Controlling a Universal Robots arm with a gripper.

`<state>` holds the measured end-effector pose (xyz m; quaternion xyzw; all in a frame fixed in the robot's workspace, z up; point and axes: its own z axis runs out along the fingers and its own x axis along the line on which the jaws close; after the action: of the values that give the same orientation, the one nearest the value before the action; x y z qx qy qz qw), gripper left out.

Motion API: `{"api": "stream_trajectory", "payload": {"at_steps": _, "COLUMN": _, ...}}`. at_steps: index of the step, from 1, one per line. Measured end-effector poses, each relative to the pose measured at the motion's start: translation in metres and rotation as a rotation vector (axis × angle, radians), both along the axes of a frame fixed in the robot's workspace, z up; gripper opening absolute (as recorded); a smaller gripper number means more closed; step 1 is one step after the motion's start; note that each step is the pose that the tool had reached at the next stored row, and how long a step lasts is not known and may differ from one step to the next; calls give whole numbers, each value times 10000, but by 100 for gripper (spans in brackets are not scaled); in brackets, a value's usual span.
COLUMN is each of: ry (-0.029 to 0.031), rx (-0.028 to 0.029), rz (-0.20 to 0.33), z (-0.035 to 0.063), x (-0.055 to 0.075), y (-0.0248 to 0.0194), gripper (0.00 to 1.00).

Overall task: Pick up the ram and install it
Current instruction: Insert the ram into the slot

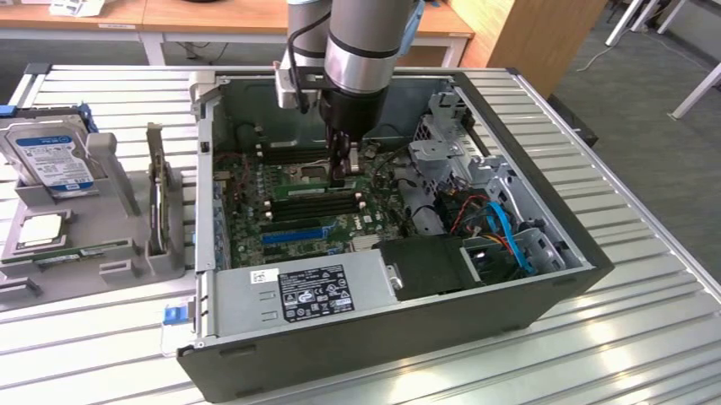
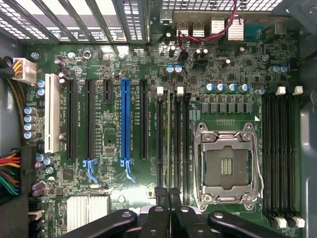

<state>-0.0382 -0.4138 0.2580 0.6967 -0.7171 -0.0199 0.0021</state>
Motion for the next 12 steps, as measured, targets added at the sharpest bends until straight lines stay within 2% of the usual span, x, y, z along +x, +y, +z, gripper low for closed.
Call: {"api": "stream_trajectory", "payload": {"at_steps": 12, "ry": -18, "rx": 0, "rz": -234, "z": -123, "x": 1, "y": -7, "gripper": 11}}
